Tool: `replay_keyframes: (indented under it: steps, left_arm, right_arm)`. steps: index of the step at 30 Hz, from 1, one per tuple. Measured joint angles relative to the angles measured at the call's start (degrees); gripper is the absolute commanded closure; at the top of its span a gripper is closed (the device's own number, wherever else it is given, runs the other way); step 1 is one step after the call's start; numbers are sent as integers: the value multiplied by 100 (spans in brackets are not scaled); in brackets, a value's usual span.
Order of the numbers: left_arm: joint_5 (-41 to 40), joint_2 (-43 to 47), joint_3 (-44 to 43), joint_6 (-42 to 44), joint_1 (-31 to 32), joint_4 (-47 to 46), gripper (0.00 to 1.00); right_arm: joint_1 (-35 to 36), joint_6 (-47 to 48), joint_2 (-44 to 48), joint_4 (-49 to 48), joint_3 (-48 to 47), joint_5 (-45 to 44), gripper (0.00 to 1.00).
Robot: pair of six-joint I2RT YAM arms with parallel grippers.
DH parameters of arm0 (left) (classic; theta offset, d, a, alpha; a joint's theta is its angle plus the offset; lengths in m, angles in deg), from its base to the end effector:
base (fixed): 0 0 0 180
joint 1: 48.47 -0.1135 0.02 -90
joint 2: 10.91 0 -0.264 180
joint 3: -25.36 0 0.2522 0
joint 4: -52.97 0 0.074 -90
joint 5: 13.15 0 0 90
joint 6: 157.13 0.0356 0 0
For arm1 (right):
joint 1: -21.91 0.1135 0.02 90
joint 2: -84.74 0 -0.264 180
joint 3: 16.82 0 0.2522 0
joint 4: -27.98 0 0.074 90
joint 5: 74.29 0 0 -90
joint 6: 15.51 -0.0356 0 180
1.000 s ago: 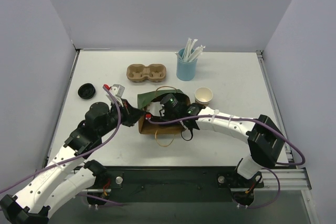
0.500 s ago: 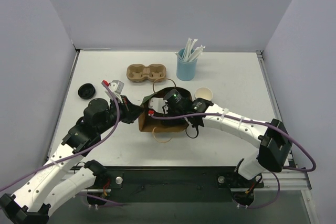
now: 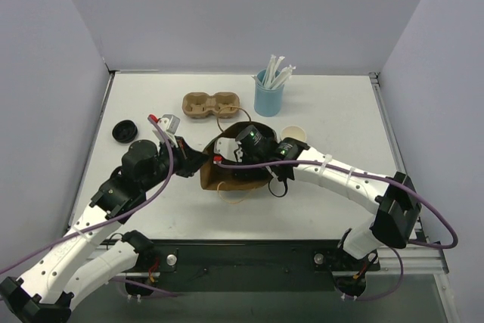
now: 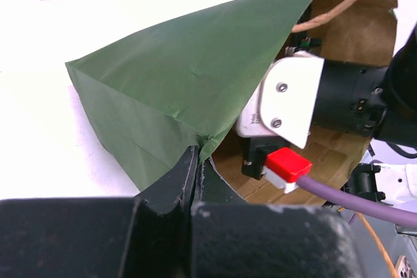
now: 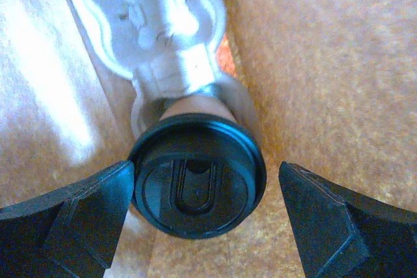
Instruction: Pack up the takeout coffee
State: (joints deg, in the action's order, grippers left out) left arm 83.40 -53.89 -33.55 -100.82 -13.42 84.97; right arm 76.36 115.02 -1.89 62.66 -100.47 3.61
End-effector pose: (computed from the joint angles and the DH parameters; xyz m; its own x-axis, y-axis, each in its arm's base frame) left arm 0.1405 -0.1035 0.3324 -0.5548 -0.2840 -0.7820 0.4237 0.7125 -0.5593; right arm 0.2052 0.2743 0.2975 0.1843 -0.8350 -0.5185 -0.7622 0.2117 -0.6118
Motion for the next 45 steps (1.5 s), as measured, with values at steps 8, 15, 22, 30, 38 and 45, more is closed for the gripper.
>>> replay_keyframes:
  steps: [8, 15, 22, 30, 38, 45]
  left_arm:
    - [-2, -76, -109, 33, 0, 114, 100]
    - [-4, -177, -328, 136, 0, 264, 100]
    - [-4, -188, -367, 138, 0, 323, 100]
    - [-4, -234, -516, 136, 0, 538, 100]
    - [-9, -326, -846, 127, 0, 973, 100]
    - [-9, -413, -1003, 55, 0, 1246, 84]
  right_arm:
    - [-4, -11, 0, 120, -262, 50, 2]
    - [-4, -68, 0, 199, -278, 63, 2]
    - [0, -103, 0, 372, -422, 162, 2]
    - [35, -197, 0, 542, -654, 304, 3]
    - [109, -363, 2, 767, -748, 352, 6]
    - [114, -579, 140, 894, -1134, 400, 6]
